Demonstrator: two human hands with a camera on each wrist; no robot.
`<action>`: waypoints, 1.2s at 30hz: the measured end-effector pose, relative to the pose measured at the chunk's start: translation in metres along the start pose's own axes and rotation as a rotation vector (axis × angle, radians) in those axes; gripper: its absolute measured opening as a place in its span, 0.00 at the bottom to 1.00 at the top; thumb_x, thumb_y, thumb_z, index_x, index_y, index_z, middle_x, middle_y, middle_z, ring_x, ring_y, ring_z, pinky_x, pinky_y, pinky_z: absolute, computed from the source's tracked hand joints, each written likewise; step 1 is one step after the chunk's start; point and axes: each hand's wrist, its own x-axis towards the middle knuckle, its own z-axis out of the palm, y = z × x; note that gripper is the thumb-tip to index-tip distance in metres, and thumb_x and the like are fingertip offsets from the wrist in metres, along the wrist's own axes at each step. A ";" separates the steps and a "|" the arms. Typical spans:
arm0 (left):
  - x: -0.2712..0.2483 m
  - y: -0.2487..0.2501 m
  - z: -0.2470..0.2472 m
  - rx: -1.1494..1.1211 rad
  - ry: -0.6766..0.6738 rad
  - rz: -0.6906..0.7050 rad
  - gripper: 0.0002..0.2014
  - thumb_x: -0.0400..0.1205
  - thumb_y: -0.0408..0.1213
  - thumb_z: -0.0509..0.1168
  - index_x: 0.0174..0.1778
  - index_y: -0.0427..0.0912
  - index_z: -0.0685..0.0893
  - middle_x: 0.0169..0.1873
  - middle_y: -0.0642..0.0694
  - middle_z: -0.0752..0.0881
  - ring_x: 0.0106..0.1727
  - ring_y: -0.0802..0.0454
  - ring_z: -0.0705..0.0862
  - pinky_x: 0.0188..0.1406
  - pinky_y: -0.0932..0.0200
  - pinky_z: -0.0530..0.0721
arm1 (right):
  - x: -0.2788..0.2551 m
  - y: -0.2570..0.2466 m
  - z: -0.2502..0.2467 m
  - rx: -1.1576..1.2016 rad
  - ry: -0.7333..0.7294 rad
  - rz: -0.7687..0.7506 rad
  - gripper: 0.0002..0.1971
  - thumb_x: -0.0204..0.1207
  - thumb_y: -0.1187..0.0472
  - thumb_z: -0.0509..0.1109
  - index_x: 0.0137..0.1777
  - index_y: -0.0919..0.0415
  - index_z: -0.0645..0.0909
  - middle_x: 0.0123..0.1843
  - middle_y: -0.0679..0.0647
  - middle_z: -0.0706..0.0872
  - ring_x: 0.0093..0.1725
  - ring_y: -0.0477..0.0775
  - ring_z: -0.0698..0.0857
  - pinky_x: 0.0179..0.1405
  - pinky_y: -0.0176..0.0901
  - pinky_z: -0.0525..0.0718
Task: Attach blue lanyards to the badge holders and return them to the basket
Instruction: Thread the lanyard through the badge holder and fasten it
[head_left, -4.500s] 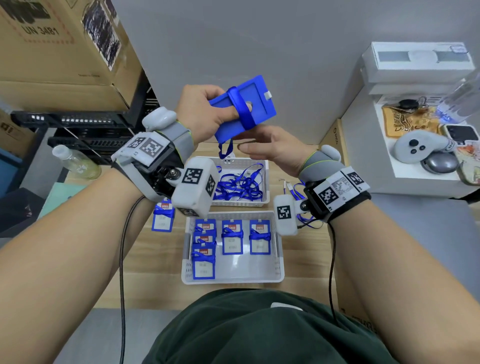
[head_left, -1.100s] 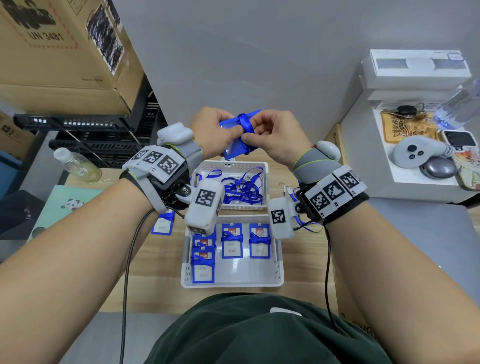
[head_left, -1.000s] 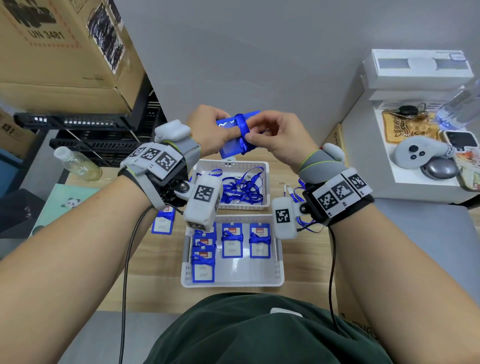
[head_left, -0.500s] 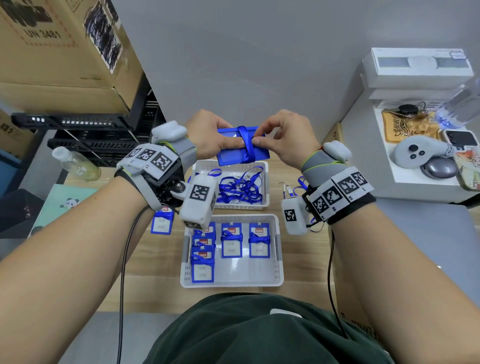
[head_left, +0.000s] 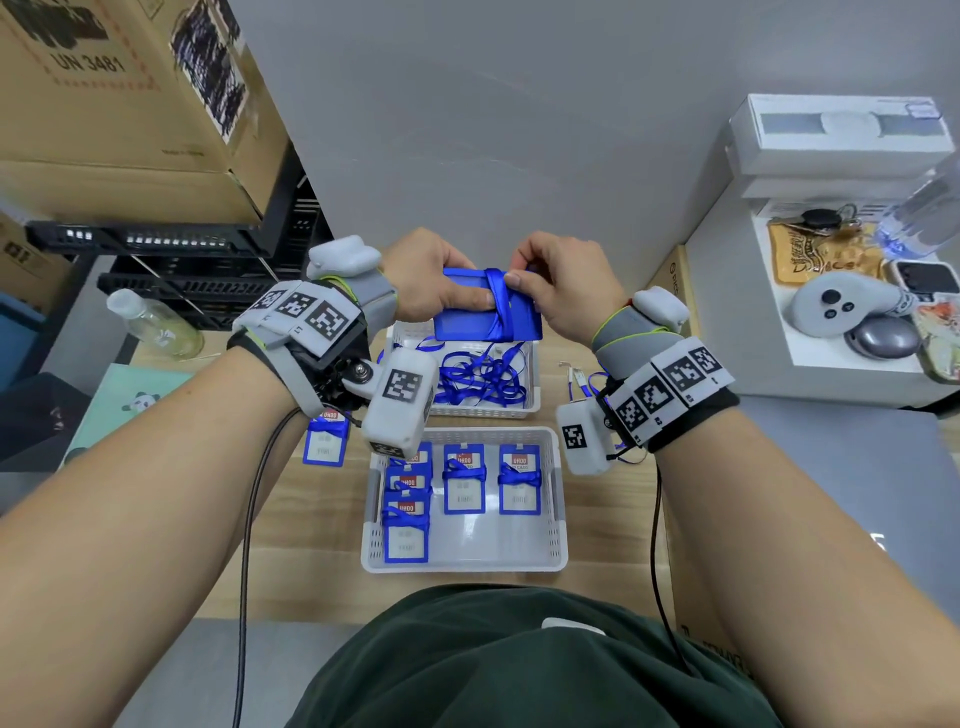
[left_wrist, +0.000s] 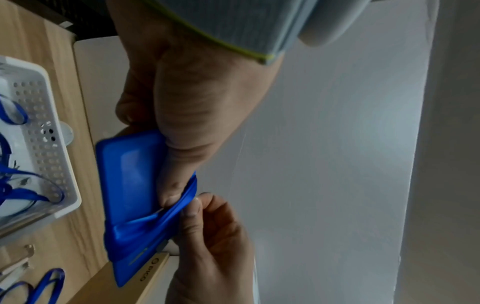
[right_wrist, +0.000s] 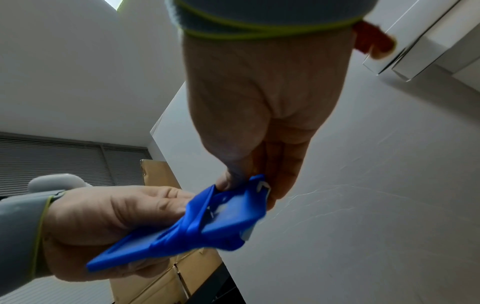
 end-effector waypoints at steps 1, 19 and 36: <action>0.000 0.000 0.000 0.031 -0.019 0.011 0.10 0.74 0.45 0.77 0.44 0.43 0.91 0.30 0.47 0.88 0.29 0.57 0.80 0.31 0.64 0.80 | 0.000 0.000 0.001 -0.011 -0.021 0.007 0.05 0.78 0.58 0.71 0.45 0.59 0.82 0.36 0.49 0.84 0.36 0.52 0.77 0.38 0.41 0.68; -0.015 -0.066 0.009 -0.217 0.116 -0.130 0.05 0.78 0.37 0.62 0.39 0.39 0.79 0.34 0.42 0.78 0.36 0.49 0.75 0.38 0.53 0.75 | 0.014 -0.016 0.059 0.652 -0.068 0.347 0.14 0.80 0.48 0.70 0.58 0.55 0.77 0.50 0.52 0.86 0.45 0.50 0.86 0.44 0.51 0.89; -0.088 -0.251 0.022 -0.238 0.297 -0.497 0.20 0.74 0.29 0.68 0.62 0.49 0.82 0.46 0.49 0.87 0.42 0.51 0.85 0.41 0.66 0.83 | 0.018 -0.085 0.238 0.628 -0.531 0.563 0.15 0.81 0.67 0.66 0.34 0.58 0.68 0.32 0.60 0.82 0.29 0.61 0.86 0.51 0.63 0.87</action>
